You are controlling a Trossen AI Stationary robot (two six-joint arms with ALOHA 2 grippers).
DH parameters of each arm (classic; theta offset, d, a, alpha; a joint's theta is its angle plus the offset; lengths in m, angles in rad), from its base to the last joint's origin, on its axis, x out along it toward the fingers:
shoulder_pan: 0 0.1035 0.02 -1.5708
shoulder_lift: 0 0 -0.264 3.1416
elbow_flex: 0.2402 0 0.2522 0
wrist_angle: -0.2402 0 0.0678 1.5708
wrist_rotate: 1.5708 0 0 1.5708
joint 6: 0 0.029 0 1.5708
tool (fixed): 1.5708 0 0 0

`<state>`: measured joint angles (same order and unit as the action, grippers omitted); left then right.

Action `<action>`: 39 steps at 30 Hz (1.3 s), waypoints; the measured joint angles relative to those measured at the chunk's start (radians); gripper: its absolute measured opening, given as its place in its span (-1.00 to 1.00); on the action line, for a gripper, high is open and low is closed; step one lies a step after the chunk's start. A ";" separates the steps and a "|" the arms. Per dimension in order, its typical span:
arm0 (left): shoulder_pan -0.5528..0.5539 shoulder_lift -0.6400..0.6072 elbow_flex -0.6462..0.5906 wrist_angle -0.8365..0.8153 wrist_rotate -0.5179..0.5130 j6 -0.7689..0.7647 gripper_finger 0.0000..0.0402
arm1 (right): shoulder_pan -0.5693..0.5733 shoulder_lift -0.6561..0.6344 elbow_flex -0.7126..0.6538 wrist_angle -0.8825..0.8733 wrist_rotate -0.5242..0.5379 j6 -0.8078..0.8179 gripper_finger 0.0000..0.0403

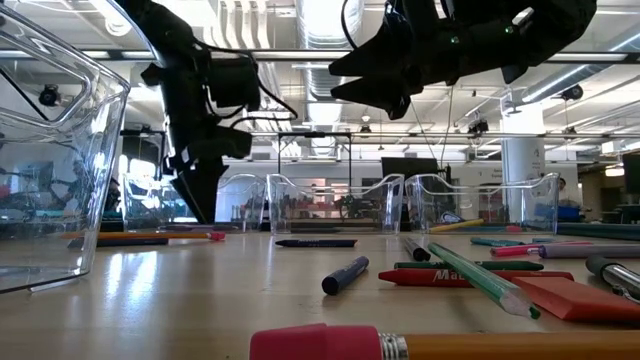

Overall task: Sort crayons/erasers/pens/pencils in bins
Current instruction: Put the orange pencil into the top right transparent bin

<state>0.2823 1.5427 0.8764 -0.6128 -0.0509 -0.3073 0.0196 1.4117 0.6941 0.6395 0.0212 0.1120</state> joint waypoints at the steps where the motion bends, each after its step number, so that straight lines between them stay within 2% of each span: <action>1: 0.000 0.003 0.000 0.000 0.000 0.000 -0.03 | 0.000 0.000 0.000 0.000 0.000 0.000 0.24; 24: -0.028 0.115 -0.003 0.012 -0.027 -0.004 -0.05 | 0.000 0.000 0.000 0.005 -0.002 0.000 0.24; 28: -0.031 0.110 -0.004 0.020 -0.028 -0.008 -0.21 | 0.000 0.000 0.000 0.005 -0.002 0.000 0.24; 39: -0.030 0.109 0.014 0.023 0.008 -0.053 -0.89 | 0.000 0.000 0.000 0.005 -0.002 0.004 0.24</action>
<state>0.2524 1.6515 0.8908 -0.5903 -0.0432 -0.3607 0.0196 1.4117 0.6941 0.6445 0.0193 0.1158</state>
